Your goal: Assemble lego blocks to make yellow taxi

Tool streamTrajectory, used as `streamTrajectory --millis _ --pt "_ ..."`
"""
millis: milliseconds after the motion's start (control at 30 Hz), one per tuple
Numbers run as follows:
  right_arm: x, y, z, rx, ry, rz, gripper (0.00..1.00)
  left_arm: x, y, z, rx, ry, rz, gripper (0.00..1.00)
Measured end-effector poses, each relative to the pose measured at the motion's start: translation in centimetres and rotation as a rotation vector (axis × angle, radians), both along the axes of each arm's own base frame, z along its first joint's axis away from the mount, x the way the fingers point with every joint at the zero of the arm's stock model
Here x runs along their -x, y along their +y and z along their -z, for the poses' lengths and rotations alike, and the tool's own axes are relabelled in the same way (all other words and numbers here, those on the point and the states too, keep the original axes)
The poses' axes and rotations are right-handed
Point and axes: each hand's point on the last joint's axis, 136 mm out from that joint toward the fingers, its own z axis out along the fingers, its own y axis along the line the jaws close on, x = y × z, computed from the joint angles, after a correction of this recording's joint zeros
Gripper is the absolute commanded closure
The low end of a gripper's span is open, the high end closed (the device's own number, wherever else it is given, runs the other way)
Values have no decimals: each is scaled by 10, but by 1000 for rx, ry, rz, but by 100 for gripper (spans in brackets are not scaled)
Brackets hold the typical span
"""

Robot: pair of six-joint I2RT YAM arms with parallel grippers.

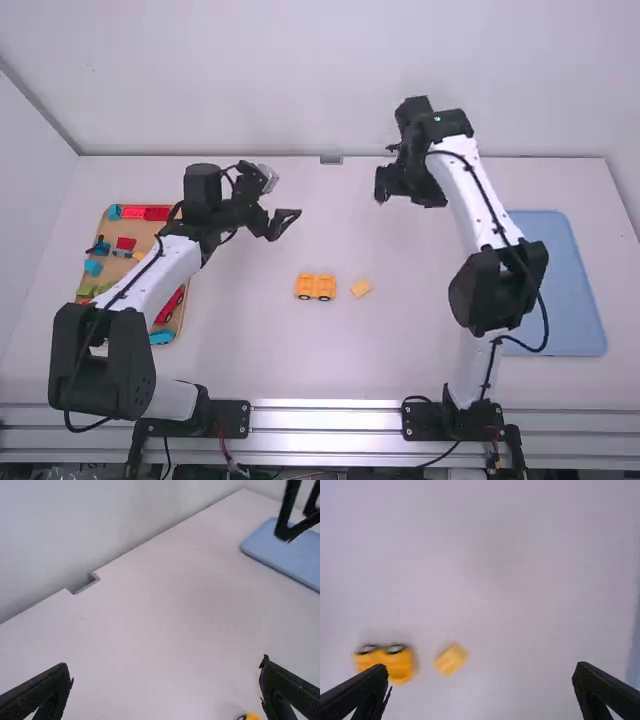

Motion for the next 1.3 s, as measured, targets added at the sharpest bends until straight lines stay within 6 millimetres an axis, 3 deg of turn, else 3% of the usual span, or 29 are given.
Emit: streamTrajectory --millis 167,267,333,467,600,767,933,1300 --pt "-11 -34 -3 203 -21 -401 2 -1 11 14 -50 50 -64 1" --pt "-22 -31 -5 203 -62 -538 1 4 11 22 -84 62 -45 1" --pt "-23 -16 -5 147 -85 -695 2 11 10 29 -117 66 1 1" --pt "18 22 -3 -70 -41 -1078 1 30 1 36 -163 42 138 1" --pt "84 54 -20 -423 -64 -1495 1 51 -12 38 -172 -8 298 1" --pt "92 64 -21 -574 -283 -1712 1 76 -20 43 -182 -40 448 1" --pt "102 66 29 -705 -414 -1746 1 95 -25 49 -212 -164 590 1" --pt "100 83 110 -646 -601 -1779 1 84 -35 81 -155 -238 642 1"
